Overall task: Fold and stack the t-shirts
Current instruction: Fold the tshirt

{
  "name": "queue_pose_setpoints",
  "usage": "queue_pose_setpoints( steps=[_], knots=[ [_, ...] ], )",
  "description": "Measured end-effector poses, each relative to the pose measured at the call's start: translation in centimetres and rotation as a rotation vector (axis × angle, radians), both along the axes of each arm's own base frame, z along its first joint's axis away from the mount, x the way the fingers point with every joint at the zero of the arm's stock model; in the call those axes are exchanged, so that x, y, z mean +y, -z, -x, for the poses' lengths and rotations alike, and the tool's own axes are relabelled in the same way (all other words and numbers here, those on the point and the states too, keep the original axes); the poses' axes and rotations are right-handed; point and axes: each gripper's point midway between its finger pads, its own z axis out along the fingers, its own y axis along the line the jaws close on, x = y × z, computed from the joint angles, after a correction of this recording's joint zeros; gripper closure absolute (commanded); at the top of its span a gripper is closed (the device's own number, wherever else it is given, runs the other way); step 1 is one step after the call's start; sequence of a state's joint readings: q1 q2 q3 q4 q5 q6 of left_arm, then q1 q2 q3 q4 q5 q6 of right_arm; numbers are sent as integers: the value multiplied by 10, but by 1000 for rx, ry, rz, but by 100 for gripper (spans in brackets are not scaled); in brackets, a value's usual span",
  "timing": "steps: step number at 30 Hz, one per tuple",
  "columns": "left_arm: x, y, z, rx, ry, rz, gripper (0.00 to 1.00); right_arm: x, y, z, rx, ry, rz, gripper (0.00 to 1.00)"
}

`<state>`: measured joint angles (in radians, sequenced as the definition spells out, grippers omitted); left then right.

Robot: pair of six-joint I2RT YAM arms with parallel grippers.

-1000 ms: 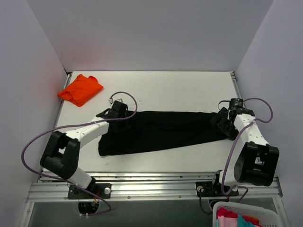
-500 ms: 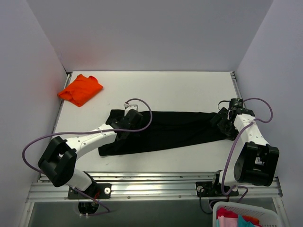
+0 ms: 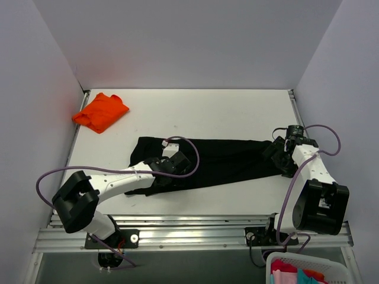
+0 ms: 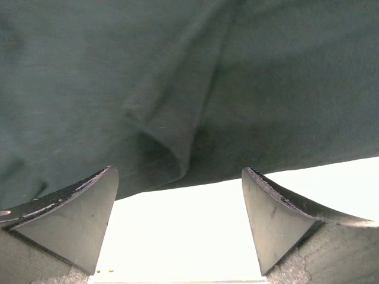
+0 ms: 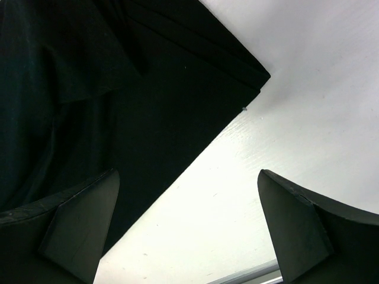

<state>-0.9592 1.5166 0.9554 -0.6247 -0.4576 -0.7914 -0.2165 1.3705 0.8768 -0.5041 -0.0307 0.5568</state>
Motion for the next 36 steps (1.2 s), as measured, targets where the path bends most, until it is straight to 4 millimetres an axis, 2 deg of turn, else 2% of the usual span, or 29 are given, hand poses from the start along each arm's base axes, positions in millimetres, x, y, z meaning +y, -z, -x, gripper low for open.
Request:
queue_pose_setpoints(
  steps=[3, 7, 10, 11, 12, 14, 15, 16, 18, 22, 27, 32, 36],
  knots=[
    [7, -16, -11, -34, -50, 20, 6, 0, -2, 0, -9, 1, 1, 2],
    [22, -37, -43, -86, -153, 66, 2, 0, -5, 0, -20, 2, 3, 2],
    [46, -39, -67, -85, -257, 101, 13, 0, -5, 0, -21, 3, 3, 2],
    [54, -37, -74, -77, -288, 113, 19, 0, -5, 0, -21, 3, 3, 2],
    [63, -35, -83, -74, -325, 129, 34, 0, -5, -1, -21, 7, 2, 1],
    [76, -29, -95, -59, -373, 144, 56, 0, -5, -1, -22, 10, 1, 2],
    [80, -24, -100, -46, -388, 152, 78, 0, -5, -1, -22, 14, 0, 2],
    [84, -17, -104, -30, -408, 156, 89, 0, -5, -1, -20, 17, -2, 2],
    [90, 3, -109, 24, -426, 150, 97, 0, -4, -3, -17, 21, -4, 2],
    [89, 41, -115, 128, -418, 102, 98, -1, -2, -9, -4, 29, -9, 2],
    [67, 41, -158, 138, -384, 100, 98, -2, 3, -17, 17, 49, -18, 2],
    [45, 38, -216, 142, -346, 60, 98, -6, -1, -27, -10, 78, -7, 3],
    [19, 35, -295, 84, -295, 67, 98, -7, -9, -39, -67, 99, -10, 3]
  ],
)
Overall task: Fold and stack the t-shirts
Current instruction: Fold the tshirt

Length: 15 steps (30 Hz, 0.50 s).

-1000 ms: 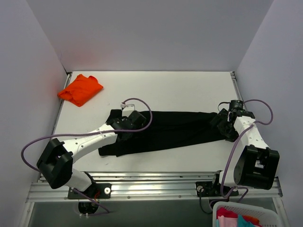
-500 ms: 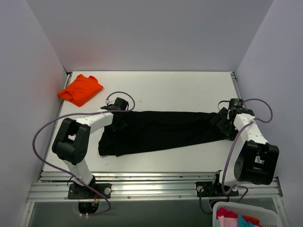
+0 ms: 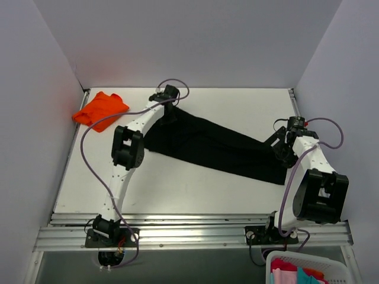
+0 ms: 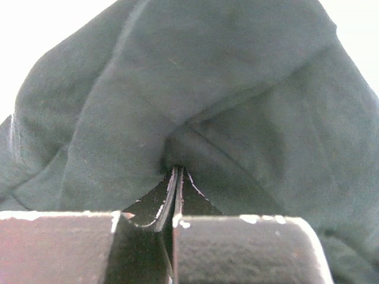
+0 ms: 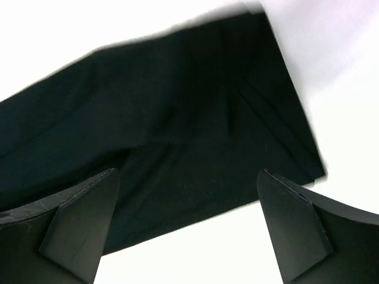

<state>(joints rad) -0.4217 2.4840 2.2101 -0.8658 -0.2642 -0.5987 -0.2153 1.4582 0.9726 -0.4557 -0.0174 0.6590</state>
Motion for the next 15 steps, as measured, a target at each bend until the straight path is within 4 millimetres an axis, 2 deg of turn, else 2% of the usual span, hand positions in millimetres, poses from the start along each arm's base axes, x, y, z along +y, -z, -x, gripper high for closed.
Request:
queue_pose_setpoints(
  steps=[3, 4, 5, 6, 8, 9, 10, 12, 15],
  knots=[
    [-20, -3, -55, -96, 32, 68, 93, 0, -5, -10, -46, 13, -6, 3],
    [-26, -3, -71, -135, 39, 118, 88, 1, -7, -12, -59, 14, -7, 3],
    [-30, -4, -76, -144, 47, 167, 81, 3, -8, -16, -76, 12, -11, 3],
    [-32, -3, -80, -142, 49, 224, 55, 3, -10, -19, -89, 12, -14, 3],
    [-40, -9, -92, -158, 67, 362, 29, 6, -12, -25, -116, 5, -21, 3],
    [-48, -19, -100, -183, 88, 443, 7, 9, -14, -29, -131, -2, -26, 3],
    [-53, -28, -108, -214, 113, 501, 4, 12, -15, -32, -144, -12, -30, 3],
    [-63, -47, -120, -274, 153, 607, 6, 20, -18, -38, -167, -39, -41, 3],
    [-77, -83, -128, -364, 217, 692, 6, 28, -20, -42, -184, -72, -48, 3]
  ],
)
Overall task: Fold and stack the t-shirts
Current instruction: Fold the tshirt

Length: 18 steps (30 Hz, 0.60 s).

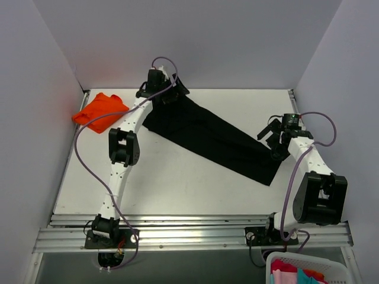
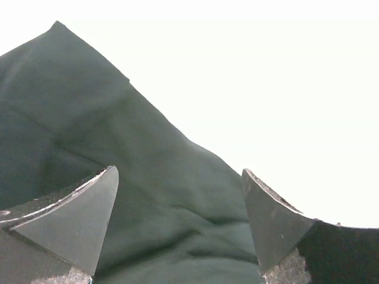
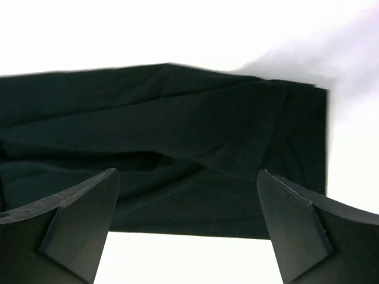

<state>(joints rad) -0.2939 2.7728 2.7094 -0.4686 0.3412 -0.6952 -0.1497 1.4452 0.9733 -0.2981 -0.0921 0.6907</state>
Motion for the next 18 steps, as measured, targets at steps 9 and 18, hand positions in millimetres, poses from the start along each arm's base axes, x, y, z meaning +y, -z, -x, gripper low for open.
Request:
queue_pose_setpoints(
  steps=[9, 18],
  knots=[
    [-14, -229, 69, -325, 44, 61, 5, 29, -34, -6, -105, -94, 9, 2],
    [-137, -190, 279, -124, 214, 37, 23, 36, -102, -25, -256, -106, 42, 2]
  ],
)
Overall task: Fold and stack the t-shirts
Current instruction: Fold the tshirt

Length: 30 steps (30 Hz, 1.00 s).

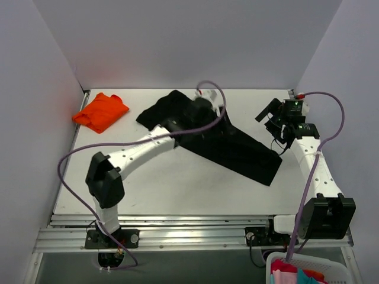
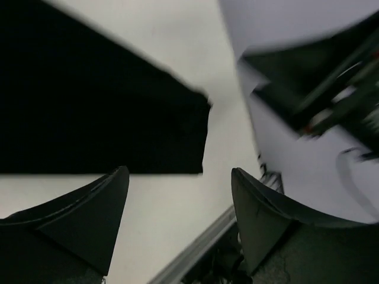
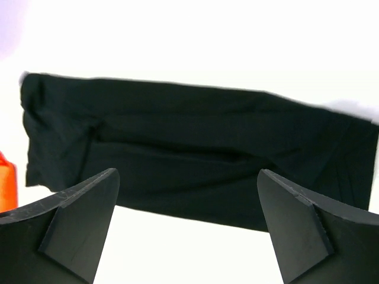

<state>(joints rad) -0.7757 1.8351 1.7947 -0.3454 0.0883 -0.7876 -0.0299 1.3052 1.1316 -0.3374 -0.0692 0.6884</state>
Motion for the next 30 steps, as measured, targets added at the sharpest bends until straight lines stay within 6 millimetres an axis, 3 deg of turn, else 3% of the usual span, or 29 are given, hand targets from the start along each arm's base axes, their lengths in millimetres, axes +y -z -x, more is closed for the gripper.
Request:
queue_pose_setpoints(
  steps=[2, 4, 6, 8, 11, 15, 20, 23, 28, 30],
  knots=[
    [-35, 75, 54, 153, 53, -93, 23, -4, -18, -5, -31, 15, 14, 2],
    [-56, 134, 93, 274, 76, -184, 24, -9, -31, -7, -50, 38, 34, 2],
    [-66, 176, 117, 357, 73, -250, 24, -14, -42, -8, -63, 63, 52, 2],
    [-71, 201, 125, 410, 50, -289, 24, -18, -49, -5, -69, 78, 63, 2],
    [-85, 205, 117, 437, 5, -288, 24, -21, -55, 2, -68, 95, 71, 2],
    [-110, 179, 102, 436, -32, -206, 19, -23, -59, 15, -58, 110, 80, 2],
    [-122, 167, 109, 498, -85, -150, 11, -27, -64, 27, -58, 125, 90, 2],
    [-120, 185, 123, 587, -146, -144, 10, -31, -65, 32, -50, 140, 95, 2],
    [-88, 255, 155, 754, -291, -229, 9, -35, -64, 40, -35, 157, 105, 2],
    [-91, 255, 158, 787, -314, -201, 9, -36, -65, 44, -33, 163, 109, 2]
  ],
)
